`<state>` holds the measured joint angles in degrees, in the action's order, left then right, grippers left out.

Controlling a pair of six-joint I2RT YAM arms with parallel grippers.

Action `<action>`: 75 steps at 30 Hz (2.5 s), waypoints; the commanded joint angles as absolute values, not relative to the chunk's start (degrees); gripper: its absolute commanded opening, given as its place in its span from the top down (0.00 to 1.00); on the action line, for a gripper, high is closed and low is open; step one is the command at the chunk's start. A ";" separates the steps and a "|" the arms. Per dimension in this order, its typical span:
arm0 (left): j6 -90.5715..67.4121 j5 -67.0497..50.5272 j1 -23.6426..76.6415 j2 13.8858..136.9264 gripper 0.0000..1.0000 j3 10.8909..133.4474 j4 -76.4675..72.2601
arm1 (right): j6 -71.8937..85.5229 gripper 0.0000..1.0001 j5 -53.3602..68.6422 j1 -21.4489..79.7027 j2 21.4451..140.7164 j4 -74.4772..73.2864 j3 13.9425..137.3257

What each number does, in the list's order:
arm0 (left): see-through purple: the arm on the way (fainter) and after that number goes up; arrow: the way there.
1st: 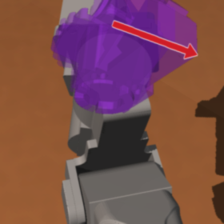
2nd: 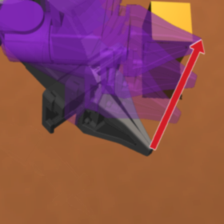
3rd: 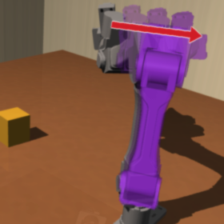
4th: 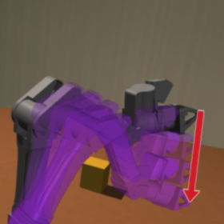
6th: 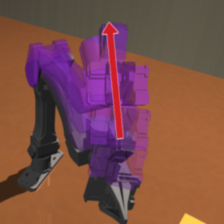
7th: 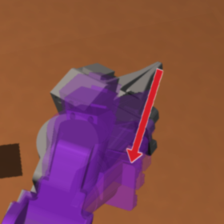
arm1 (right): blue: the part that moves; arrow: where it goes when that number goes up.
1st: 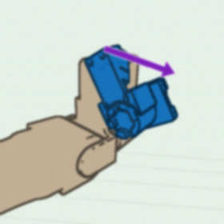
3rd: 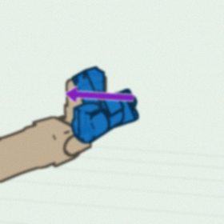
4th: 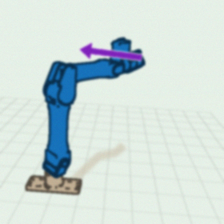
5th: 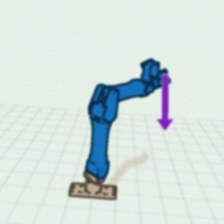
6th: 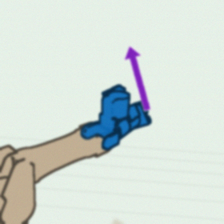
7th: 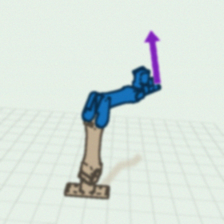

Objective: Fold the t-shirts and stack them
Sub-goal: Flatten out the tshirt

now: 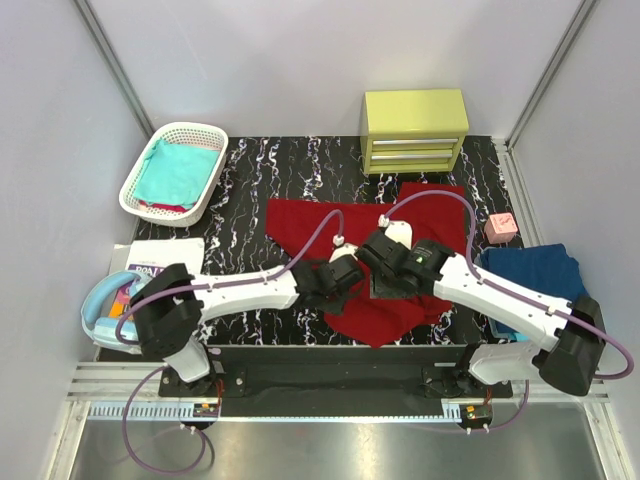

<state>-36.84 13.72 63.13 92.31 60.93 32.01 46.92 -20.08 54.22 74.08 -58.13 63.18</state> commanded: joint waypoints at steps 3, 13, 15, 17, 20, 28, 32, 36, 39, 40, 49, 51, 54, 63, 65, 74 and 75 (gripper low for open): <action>-39.20 11.60 64.68 95.27 0.69 61.17 28.04 | 47.99 0.49 -22.24 54.49 71.28 -58.10 62.84; -40.52 16.69 65.65 91.41 0.60 60.21 31.28 | 48.69 0.47 -22.23 54.49 71.19 -58.27 61.52; -40.52 18.01 65.92 90.88 0.57 60.03 31.81 | 48.69 0.46 -22.59 54.49 71.37 -58.27 61.61; -40.87 19.50 66.18 90.62 0.52 59.77 32.96 | 48.69 0.44 -22.76 54.49 71.72 -58.18 61.79; -41.48 20.13 66.27 89.65 0.48 58.98 33.40 | 48.25 0.44 -22.94 54.49 71.72 -58.10 61.96; -42.27 16.62 66.36 93.51 0.46 57.83 30.33 | 48.51 0.44 -22.76 54.49 71.98 -58.09 61.79; -42.19 15.03 66.18 95.70 0.47 57.92 27.95 | 48.52 0.44 -23.03 54.58 71.19 -58.18 61.44; -41.75 13.01 65.57 97.21 0.53 58.01 26.11 | 48.95 0.44 -23.38 54.58 70.58 -58.97 61.26; -41.49 12.74 65.30 97.30 0.60 58.44 26.01 | 49.31 0.43 -23.64 54.58 70.14 -59.33 60.91; -41.22 13.27 65.30 97.21 0.67 58.62 26.10 | 49.39 0.44 -23.64 54.49 70.05 -59.41 60.82; -34.20 33.20 69.61 93.88 1.00 71.53 37.17 | 49.22 0.44 -23.82 54.49 70.49 -59.41 60.47; -32.88 35.15 68.91 93.34 1.00 75.75 38.14 | 48.96 0.44 -24.08 54.58 70.58 -59.41 60.82; -30.06 35.33 65.75 94.92 1.00 81.99 38.58 | 48.87 0.44 -24.26 54.49 70.31 -59.33 61.35; -26.55 28.75 53.45 103.09 1.00 98.33 38.67 | 50.63 0.47 -29.26 54.49 61.89 -60.03 61.96; -25.14 27.69 50.37 106.60 1.00 103.76 38.93 | 49.93 0.47 -30.40 54.49 59.86 -60.29 62.14; -23.55 21.54 41.58 119.87 1.00 124.01 43.85 | 49.48 0.47 -31.64 54.49 60.73 -63.37 62.67; -23.90 20.40 40.27 120.93 1.00 124.45 43.77 | 49.31 0.47 -31.64 54.58 60.73 -63.37 62.58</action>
